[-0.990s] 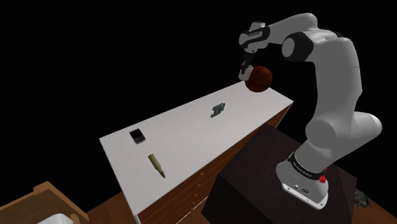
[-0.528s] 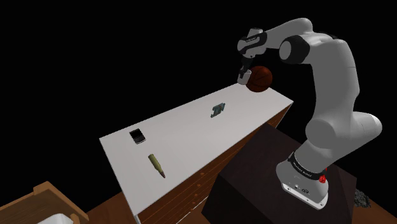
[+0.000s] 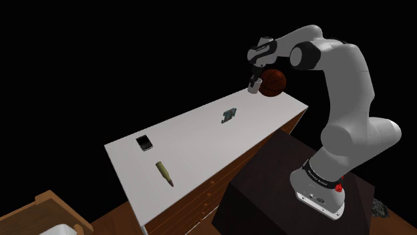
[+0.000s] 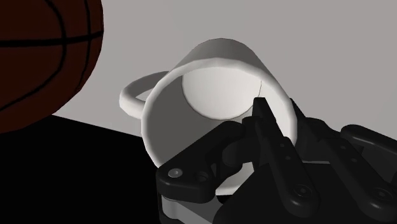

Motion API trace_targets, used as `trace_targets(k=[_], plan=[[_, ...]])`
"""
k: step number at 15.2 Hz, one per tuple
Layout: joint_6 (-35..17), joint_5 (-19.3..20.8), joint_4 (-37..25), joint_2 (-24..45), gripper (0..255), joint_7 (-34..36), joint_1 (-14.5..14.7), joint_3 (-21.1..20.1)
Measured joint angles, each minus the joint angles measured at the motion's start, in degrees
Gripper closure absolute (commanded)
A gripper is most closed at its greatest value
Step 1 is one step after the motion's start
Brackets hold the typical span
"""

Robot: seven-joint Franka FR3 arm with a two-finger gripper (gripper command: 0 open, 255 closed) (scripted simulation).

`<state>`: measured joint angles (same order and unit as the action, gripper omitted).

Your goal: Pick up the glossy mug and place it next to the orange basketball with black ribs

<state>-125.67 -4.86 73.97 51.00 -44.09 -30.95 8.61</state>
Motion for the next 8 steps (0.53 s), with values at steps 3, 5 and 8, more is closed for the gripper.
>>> trace_targets(k=[3,5,8], plan=[[-1.0,-0.1,-0.5,1.5,255,0.0,-0.1,-0.1],[-2.0,-0.2,-0.3,2.4,255,0.0,-0.1,-0.2],[-2.9,-0.3,-1.2,4.1,255,0.1,-0.2,-0.3]])
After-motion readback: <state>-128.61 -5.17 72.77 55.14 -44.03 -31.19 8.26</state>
